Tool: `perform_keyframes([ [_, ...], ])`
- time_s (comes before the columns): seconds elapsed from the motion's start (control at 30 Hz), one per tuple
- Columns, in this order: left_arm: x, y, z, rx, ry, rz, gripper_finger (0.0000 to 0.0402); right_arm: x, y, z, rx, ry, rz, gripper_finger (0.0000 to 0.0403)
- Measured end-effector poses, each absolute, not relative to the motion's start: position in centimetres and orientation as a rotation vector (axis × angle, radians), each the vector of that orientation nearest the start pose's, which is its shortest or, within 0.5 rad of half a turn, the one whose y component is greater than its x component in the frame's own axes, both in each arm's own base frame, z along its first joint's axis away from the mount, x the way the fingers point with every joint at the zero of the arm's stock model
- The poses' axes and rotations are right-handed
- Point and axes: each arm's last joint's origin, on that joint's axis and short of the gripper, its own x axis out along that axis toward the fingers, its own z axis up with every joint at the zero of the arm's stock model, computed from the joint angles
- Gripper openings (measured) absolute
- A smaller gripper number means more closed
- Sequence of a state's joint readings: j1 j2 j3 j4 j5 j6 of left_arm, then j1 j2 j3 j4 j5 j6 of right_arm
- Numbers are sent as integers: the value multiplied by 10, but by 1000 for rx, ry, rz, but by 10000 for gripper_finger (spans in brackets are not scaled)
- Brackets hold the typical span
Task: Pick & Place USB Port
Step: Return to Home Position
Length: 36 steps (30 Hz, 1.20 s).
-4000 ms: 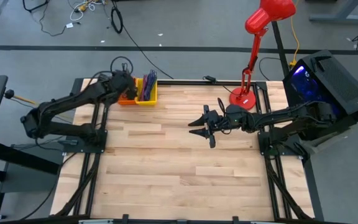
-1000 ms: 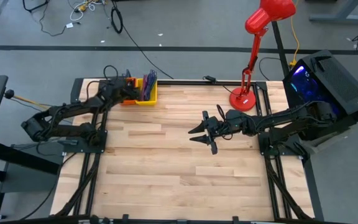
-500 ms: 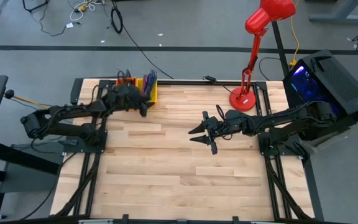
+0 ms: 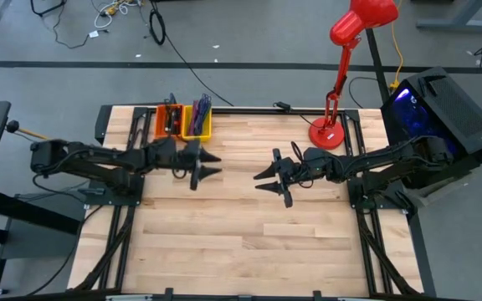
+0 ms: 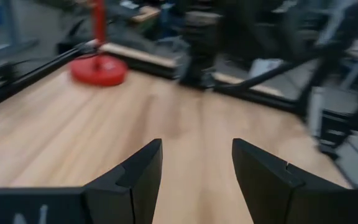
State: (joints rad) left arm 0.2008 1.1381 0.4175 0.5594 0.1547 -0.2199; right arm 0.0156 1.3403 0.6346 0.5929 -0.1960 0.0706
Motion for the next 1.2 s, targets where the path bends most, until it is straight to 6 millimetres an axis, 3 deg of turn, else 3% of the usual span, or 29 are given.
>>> perform_keyframes([
  [0.27, 229, 2, 221, -192, 67, -97, 199, 281, 2, 237, 48, 109, 138, 141],
  [0.53, 226, -36, 225, -14, 28, -35, 199, 279, -6, 239, 50, 106, 134, 141],
  [0.83, 206, -37, 229, 11, 127, 7, 199, 250, -8, 249, 47, 143, 132, 141],
  [1.2, 184, -29, 234, 47, 204, 97, 199, 185, -5, 210, 110, 14, 51, 141],
])
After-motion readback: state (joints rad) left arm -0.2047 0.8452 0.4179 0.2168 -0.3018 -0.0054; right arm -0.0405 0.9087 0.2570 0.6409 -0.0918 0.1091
